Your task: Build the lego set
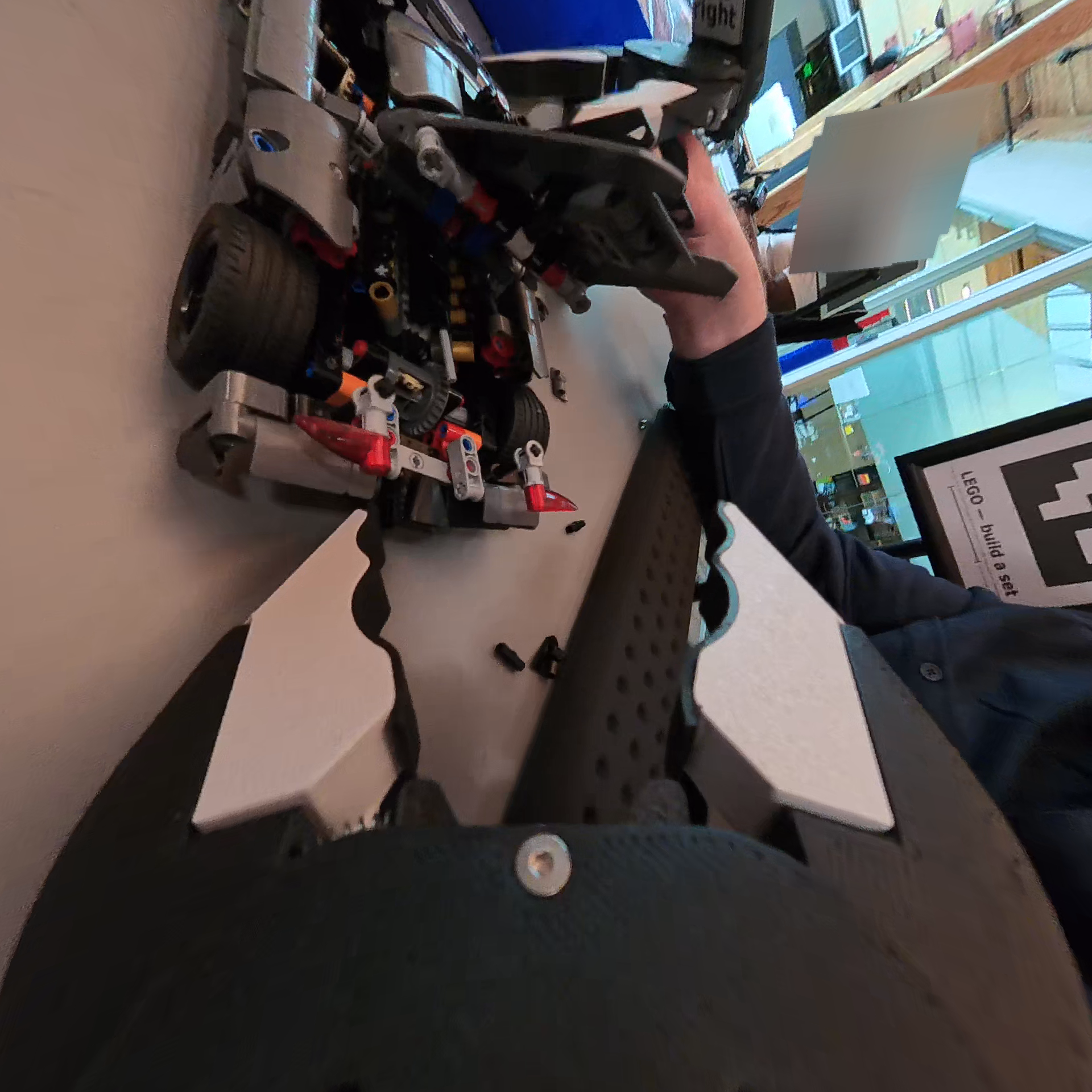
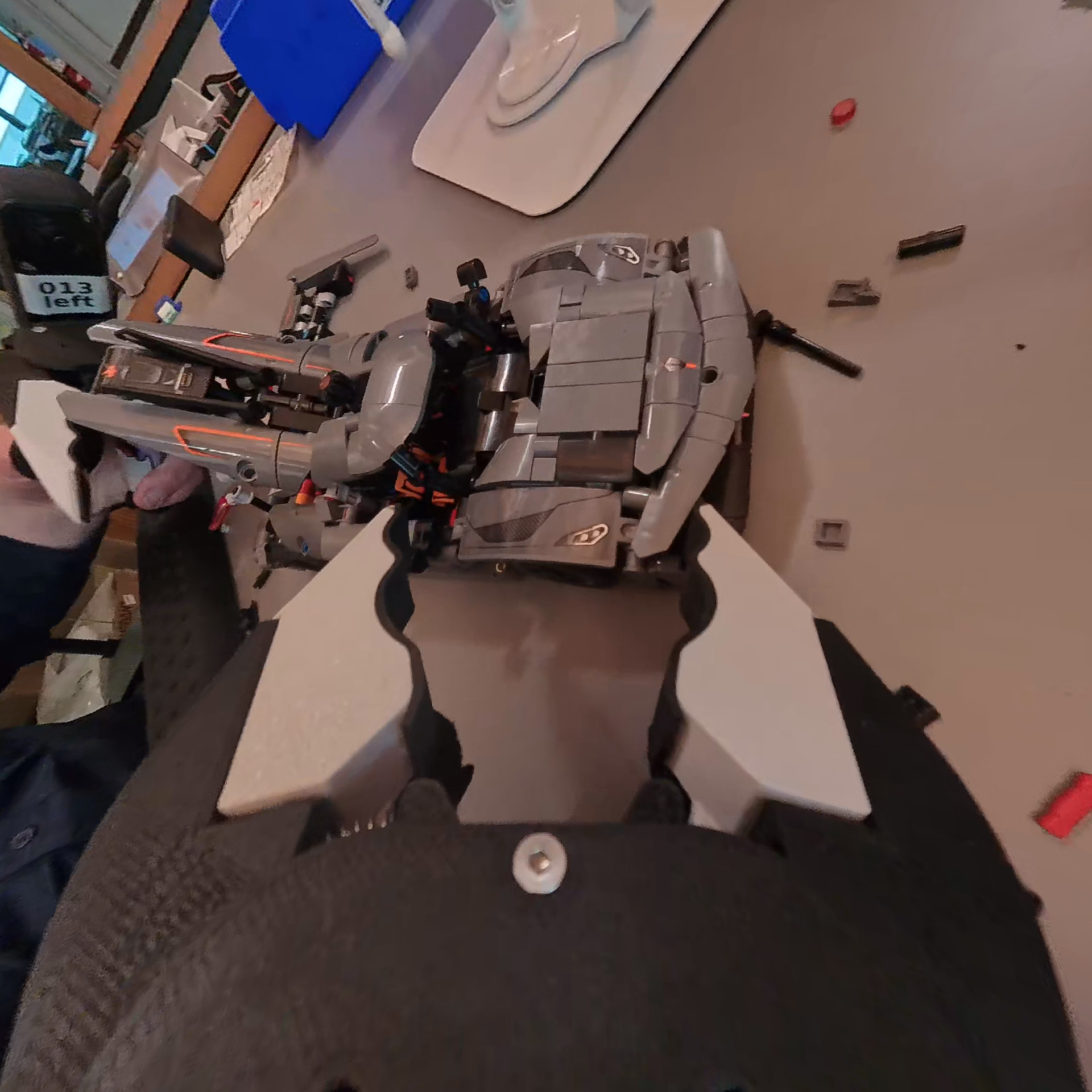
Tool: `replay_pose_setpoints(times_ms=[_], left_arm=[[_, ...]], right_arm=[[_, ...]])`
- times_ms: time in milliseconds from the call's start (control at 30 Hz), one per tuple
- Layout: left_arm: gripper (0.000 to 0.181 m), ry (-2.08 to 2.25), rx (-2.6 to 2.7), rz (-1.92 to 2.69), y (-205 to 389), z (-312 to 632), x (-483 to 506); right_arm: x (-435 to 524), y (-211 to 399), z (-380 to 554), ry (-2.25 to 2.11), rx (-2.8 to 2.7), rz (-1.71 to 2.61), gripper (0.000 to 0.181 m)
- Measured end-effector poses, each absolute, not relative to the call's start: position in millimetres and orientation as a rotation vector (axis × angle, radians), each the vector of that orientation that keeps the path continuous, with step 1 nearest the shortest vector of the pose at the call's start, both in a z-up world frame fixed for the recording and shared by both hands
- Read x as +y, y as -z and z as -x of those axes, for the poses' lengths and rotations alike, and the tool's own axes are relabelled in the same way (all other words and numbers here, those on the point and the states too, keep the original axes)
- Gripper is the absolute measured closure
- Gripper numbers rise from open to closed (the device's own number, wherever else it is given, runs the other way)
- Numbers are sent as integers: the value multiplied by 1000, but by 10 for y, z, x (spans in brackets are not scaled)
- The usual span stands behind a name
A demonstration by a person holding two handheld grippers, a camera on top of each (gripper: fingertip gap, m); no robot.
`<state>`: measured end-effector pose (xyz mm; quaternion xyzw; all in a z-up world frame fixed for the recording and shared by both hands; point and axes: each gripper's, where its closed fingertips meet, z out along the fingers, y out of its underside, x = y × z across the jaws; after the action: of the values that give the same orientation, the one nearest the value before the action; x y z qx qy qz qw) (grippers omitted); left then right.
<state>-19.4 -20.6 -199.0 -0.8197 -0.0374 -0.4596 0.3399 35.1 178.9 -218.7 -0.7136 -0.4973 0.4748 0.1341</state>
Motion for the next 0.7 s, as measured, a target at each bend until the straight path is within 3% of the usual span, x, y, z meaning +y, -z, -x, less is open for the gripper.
replay_pose_setpoints(times_ms=[367,700], left_arm=[[74,1174,-171,2114,1985,448,-406],[61,1134,-178,2141,1952,745,-417]], right_arm=[[1371,2205,-349,-1356,-1584,2052,87],[1042,2200,-407,-1355,-1647,2031,87]])
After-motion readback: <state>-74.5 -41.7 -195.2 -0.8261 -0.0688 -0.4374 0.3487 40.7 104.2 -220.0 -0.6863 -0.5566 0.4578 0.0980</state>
